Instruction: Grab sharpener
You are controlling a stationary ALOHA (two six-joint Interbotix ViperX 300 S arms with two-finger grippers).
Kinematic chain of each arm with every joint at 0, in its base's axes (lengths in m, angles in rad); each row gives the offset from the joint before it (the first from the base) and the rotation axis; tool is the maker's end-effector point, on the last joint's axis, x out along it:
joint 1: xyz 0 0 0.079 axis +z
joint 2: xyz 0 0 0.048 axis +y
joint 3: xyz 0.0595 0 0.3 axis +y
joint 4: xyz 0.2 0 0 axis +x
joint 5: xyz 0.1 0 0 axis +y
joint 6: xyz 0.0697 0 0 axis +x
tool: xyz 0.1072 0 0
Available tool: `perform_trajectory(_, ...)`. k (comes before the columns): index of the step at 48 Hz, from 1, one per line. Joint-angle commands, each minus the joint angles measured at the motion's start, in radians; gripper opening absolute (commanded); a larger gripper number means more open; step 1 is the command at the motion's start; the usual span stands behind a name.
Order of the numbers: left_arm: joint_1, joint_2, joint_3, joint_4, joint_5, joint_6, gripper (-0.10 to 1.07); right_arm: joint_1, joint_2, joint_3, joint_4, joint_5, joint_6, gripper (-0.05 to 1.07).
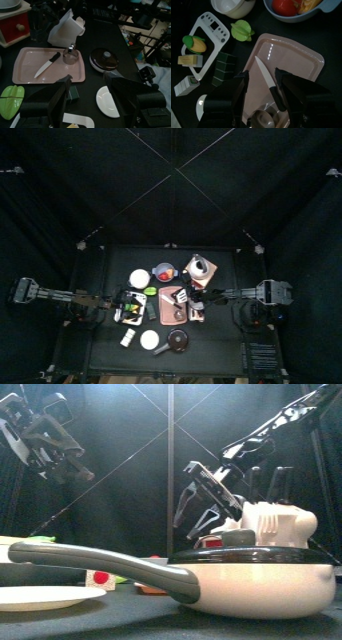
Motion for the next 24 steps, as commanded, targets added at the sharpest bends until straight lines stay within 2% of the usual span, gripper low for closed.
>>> perform_trajectory(1,0.0,-0.003,-0.018,-0.002,-0.009,0.002,0.91,0.003,-0.017,-0.029,-0.003,-0.015,-0.002,0.82)
perform_trajectory(11,0.002,-0.002,-0.017,-0.002,-0.009,0.003,0.91,0.041,-0.048,-0.066,-0.015,-0.018,-0.002,0.82)
perform_trajectory(24,0.002,-0.003,-0.017,-0.003,-0.011,0.003,0.91,0.138,-0.106,-0.12,-0.12,-0.003,-0.002,0.82)
